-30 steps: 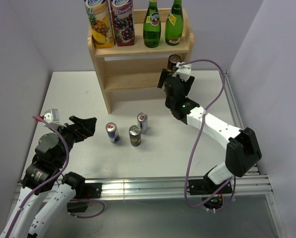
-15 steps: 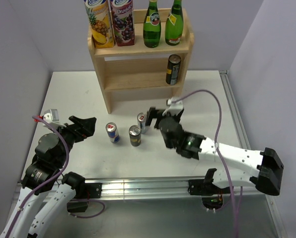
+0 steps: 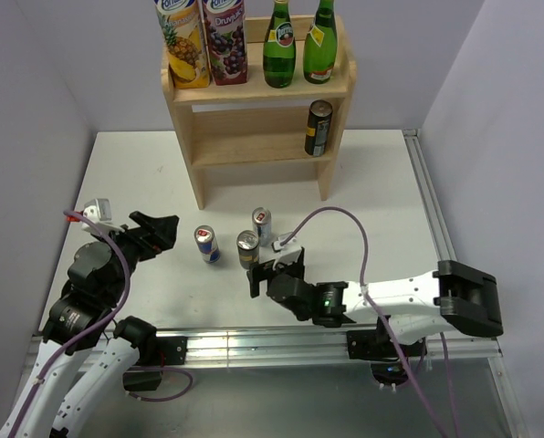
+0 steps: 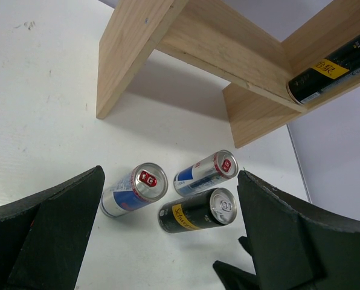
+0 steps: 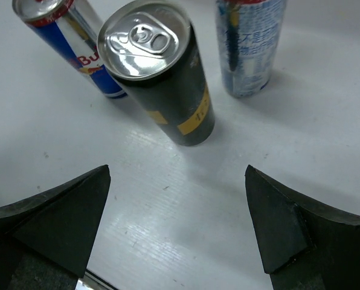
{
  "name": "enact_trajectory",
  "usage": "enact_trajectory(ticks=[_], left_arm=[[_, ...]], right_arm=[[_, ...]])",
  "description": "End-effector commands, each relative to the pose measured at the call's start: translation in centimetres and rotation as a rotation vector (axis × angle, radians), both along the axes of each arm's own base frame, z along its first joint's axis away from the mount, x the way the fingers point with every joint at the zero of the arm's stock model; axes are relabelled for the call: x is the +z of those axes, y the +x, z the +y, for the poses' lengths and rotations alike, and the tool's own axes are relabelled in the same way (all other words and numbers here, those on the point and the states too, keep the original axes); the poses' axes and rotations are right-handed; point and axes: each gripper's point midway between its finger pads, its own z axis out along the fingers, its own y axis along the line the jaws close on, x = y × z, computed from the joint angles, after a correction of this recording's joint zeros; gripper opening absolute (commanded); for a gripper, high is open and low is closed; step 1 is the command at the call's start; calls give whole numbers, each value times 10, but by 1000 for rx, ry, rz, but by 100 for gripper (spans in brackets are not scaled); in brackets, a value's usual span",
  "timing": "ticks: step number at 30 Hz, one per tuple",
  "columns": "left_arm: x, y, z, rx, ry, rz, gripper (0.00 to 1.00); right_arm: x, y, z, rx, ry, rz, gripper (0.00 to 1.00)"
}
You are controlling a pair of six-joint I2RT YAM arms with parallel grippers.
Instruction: Place and organize the beverage onto the shelf
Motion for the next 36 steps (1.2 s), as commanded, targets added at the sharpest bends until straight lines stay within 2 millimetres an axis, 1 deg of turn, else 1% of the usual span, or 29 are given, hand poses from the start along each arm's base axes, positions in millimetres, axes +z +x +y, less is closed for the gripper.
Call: enact_trajectory(ticks=[1,2,3,4,5,6,7,9,10,12,13,15,16,19,21,24,25,26,27,28,29,30,32,34,35,36], left_arm=[[3,4,-3,-9,5,-13,99],[2,5,-3,-5,9,-7,99],[1,5,-3,-6,11,-3,99],[0,5,-3,-6,14,0,99],[0,5,-3,-8,13,2,99],[0,6,-3,-5,12,0,99],[0,6,-3,-1,12,2,99],[-1,7,-3,-3,14,7,99],[-2,7,-4,-5,16,9,99],[-1,7,-5,-9,17,9,99],[-2,7,-5,-11,20,11,99],[-2,7,-5,-11,18,8,99],[-1,7,-5,-11,16,7,99],[-1,7,-6,-17,16,6,99],[0,6,-6,-17,14,2,99],[0,5,-5,-19,13,-1,99],[0,5,-5,-19,13,-1,99],[1,5,-6,-20,11,-4,99],[1,5,-6,-20,11,-4,99],[1,5,-6,-20,11,-5,99],[1,5,-6,-20,11,-4,99],[1,5,-6,-20,10,-3,99],[2,4,-5,-19,8,-11,99],[3,4,-5,-18,6,-13,99],[3,4,-5,-20,6,-15,99],[3,3,-5,-22,5,-16,99]], right_arm=[[14,3,33,5,105,-14,100],[12,5,37,3,98,-15,100],[15,7,43,-2,97,-22,100],[4,11,45,-21,57,-28,100],[2,14,48,-25,43,-34,100],[5,17,55,-31,46,-43,100],[-3,21,58,-35,18,-51,100],[-2,28,65,-46,12,-63,100],[-8,36,65,-65,-3,-64,100],[-11,46,66,-84,-4,-63,100],[-15,58,62,-109,-9,-61,99],[-19,67,60,-128,-16,-64,98],[-20,75,55,-151,-21,-65,97],[-23,88,51,-190,-44,-77,93],[-28,92,50,-201,-61,-83,93],[-34,98,50,-217,-71,-82,88],[-35,98,51,-218,-70,-81,78],[-36,99,50,-223,-65,-78,71],[-36,98,50,-224,-64,-74,46],[-36,98,48,-230,-63,-73,23],[-34,97,48,-249,-40,-66,7],[-37,95,43,-255,-67,-52,4],[-36,92,38,-283,-56,-40,3],[-30,82,31,-289,-64,-39,0],[-16,79,30,-298,-29,-43,0],[-15,69,27,-289,-61,-41,0]])
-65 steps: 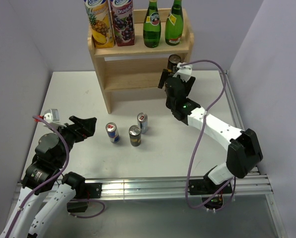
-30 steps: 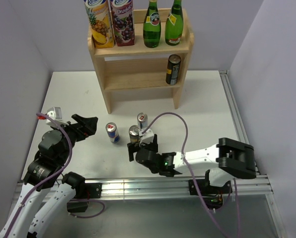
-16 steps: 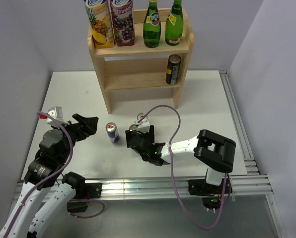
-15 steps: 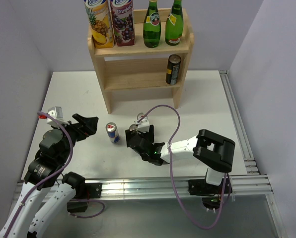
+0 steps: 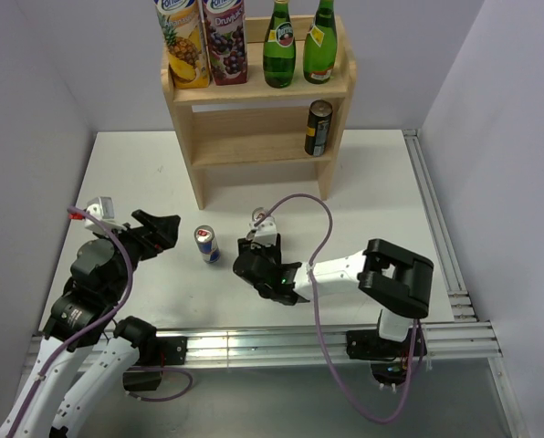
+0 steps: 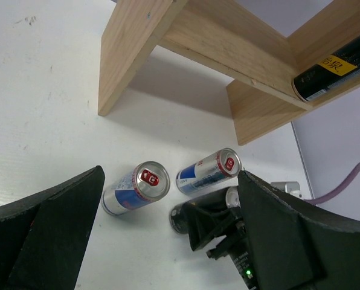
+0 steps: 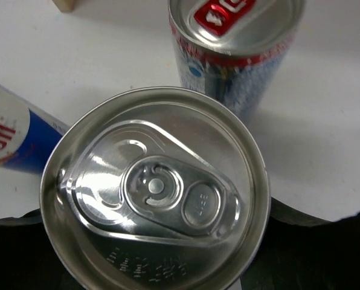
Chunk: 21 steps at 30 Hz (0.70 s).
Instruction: Place and organize the beverage onto the shelf
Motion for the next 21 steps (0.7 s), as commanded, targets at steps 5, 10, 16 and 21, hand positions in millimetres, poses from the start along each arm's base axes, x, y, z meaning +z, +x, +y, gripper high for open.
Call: enact_trajectory(ticks=[5,10,16,21], left_arm=[[9,-1,-2,-16,-9,-44,99],[11,-3,-2,-19,-13,-51,99],[11,-3,-1,-15,-13,-49,99],[11,-3,-1,-15,-12,-51,99]], right_arm=[[108,-26,-21,-64,114,-102,0],[202,-16,-37,-79,149,-223,0],[279,26,-55,-93,160,-336,0],[306,83,-84,-190,129,-377,0]])
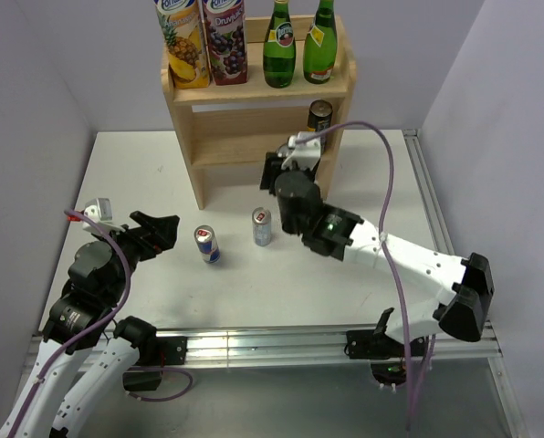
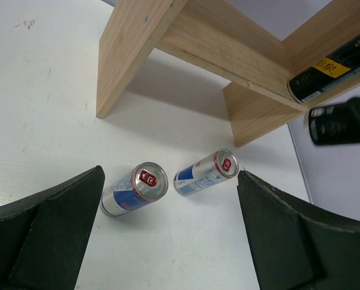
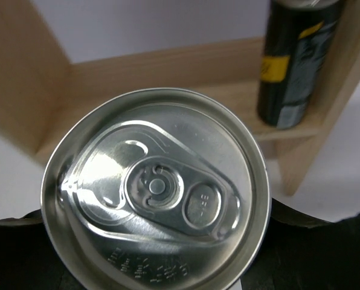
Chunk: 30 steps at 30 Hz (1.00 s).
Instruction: Place and organize the beverage onto the shelf
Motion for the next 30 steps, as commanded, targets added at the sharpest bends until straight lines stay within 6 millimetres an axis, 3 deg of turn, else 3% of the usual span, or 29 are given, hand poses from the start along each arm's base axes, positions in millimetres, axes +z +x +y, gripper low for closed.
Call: enact_trajectory(ticks=[1,7,13,30], left_arm=[[7,0,-2,-13,-2,-33,99],[6,0,-3,-18,-3,-33,99],[9,-2,-3,-19,-9,-43,99],[10,-3,-3,-20,-12,-45,99]], right_arm=[[54,32,-15,-45,30,-101,0],[51,83,-31,-116,-17,-90,0],[39,115,-37,-157,-41,-73,0],[26,148,-55,-224,-33,-72,0]])
